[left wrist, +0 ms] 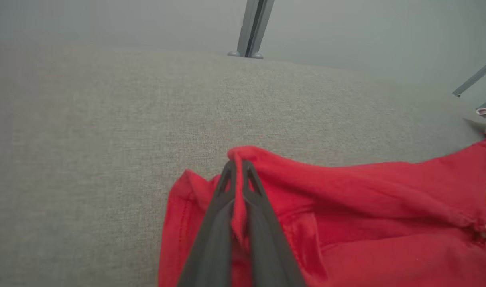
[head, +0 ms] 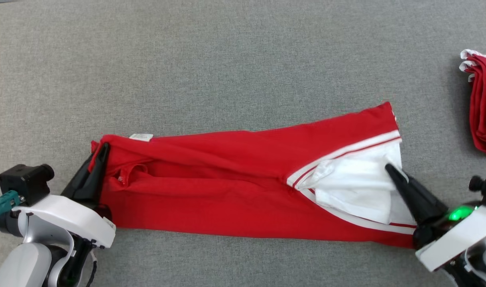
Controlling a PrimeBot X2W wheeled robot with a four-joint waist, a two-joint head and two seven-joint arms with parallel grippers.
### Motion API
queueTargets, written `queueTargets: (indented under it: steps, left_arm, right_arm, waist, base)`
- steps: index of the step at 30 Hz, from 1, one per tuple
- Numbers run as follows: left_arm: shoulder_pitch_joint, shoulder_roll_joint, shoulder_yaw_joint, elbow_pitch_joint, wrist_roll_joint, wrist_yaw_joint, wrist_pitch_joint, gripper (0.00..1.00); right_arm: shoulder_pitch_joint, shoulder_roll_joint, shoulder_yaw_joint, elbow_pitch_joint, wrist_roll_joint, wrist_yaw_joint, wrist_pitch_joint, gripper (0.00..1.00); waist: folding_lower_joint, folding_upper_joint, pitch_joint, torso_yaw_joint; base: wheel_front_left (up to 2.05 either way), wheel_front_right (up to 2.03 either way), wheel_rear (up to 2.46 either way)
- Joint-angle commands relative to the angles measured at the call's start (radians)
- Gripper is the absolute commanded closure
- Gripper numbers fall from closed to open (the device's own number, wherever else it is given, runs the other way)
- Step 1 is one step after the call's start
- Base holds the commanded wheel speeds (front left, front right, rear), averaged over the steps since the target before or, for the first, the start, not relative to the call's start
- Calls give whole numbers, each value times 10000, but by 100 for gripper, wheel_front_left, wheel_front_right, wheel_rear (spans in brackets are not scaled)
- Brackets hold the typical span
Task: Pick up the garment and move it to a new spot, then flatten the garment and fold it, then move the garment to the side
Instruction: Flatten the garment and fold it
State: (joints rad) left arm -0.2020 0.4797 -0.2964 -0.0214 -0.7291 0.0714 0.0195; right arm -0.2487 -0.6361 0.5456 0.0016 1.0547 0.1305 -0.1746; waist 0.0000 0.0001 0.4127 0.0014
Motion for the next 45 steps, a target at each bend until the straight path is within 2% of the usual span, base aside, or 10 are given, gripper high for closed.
queueTargets:
  steps: [1,2,3,4,6,7,16,29,38,45]
  left_arm:
    - [150,-42,41,6,-132,46,68,100]
    - [224,-47,46,80,-174,87,113,100]
    - [286,-60,42,143,-211,108,115,100]
    - [323,-125,77,208,-271,144,68,65]
    - [368,-209,142,357,-374,224,-3,3]
    - [413,-232,203,430,-375,278,-73,0]
    - [787,-357,802,343,155,922,-1590,0]
    - [670,-467,930,-1346,2144,2133,-2705,0]
    - [1715,-794,304,-2044,3269,2744,-2787,0]
    - [1908,-933,299,-1691,3347,2662,-2818,0]
  right_arm:
    - [360,171,-110,-89,-147,5,152,100]
    - [528,314,-146,-56,-227,5,219,95]
    - [683,466,-199,-50,-316,5,258,62]
    - [835,633,-235,-50,-376,5,312,2]
    - [1131,878,-357,-22,-608,5,359,0]
    - [1282,1005,-376,-40,-705,3,425,0]
    - [2262,1720,-1723,-1098,-2236,3,-427,0]
    - [2556,4049,-4948,-2020,-5194,5,-452,0]
    - [2745,5137,-5501,-1812,-7236,5,331,0]
    - [2855,5353,-5629,-1521,-7636,5,337,0]
  waist:
    - [0,-1,-50,-10]
    - [0,-1,-72,-36]
    - [0,-1,-87,-57]
    - [0,-1,-108,-75]
    - [0,-1,-182,-114]
    - [0,-1,-225,-140]
    - [0,-1,-706,-399]
    - [0,-1,-1448,-371]
    - [0,-1,-2090,-187]
    - [0,-1,-2286,-3]
  base:
    - [0,0,0]
    - [0,0,0]
    - [0,0,0]
    - [0,0,0]
    - [0,0,0]
    - [0,0,0]
    - [0,0,0]
    - [0,0,0]
    - [0,0,0]
    - [0,0,0]
